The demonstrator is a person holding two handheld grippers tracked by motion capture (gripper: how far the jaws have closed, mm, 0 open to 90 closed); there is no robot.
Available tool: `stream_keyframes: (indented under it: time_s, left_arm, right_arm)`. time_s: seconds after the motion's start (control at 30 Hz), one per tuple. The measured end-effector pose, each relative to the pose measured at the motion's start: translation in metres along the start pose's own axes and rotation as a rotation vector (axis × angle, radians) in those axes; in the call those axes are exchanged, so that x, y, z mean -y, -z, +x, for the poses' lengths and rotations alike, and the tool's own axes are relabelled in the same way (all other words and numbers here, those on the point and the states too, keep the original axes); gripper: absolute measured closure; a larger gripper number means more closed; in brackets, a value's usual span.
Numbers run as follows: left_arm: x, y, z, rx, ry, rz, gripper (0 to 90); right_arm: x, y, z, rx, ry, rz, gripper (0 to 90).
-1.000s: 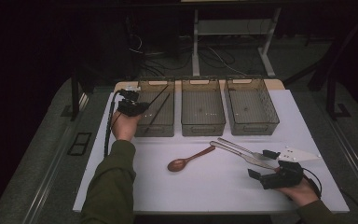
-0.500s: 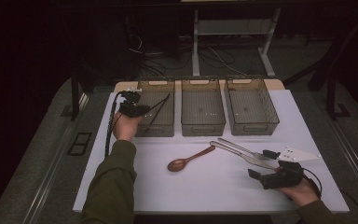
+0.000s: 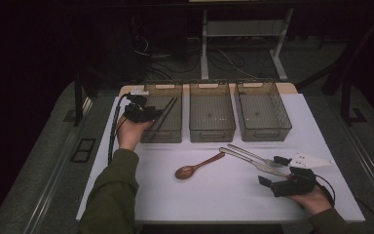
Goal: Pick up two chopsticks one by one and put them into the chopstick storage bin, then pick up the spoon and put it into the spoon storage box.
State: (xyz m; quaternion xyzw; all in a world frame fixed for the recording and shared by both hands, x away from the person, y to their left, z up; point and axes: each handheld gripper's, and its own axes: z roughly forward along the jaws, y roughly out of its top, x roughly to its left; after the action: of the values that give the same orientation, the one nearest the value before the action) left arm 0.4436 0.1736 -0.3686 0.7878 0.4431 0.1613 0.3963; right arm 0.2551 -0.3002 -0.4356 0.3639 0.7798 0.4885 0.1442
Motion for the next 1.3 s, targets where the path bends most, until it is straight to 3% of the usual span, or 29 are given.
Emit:
stream_keyframes:
  time_s: [0.33,0.53,0.97,1.3]
  left_arm:
    - [0.005,0.028,-0.029,0.122,-0.082,-0.089,47.4]
    - [0.016,0.044,-0.046,0.173,-0.124,-0.105,43.4]
    - [0.051,0.064,-0.075,0.251,-0.178,-0.138,31.4]
    - [0.073,0.063,-0.087,0.288,-0.195,-0.157,24.9]
  right_arm:
    - [0.000,0.001,0.000,-0.002,0.001,-0.002,2.5]
    - [0.000,0.001,0.001,-0.005,0.005,-0.006,2.6]
    - [-0.001,0.001,0.001,-0.005,0.004,-0.004,2.5]
    - [0.000,0.003,0.002,-0.007,0.005,-0.008,2.5]
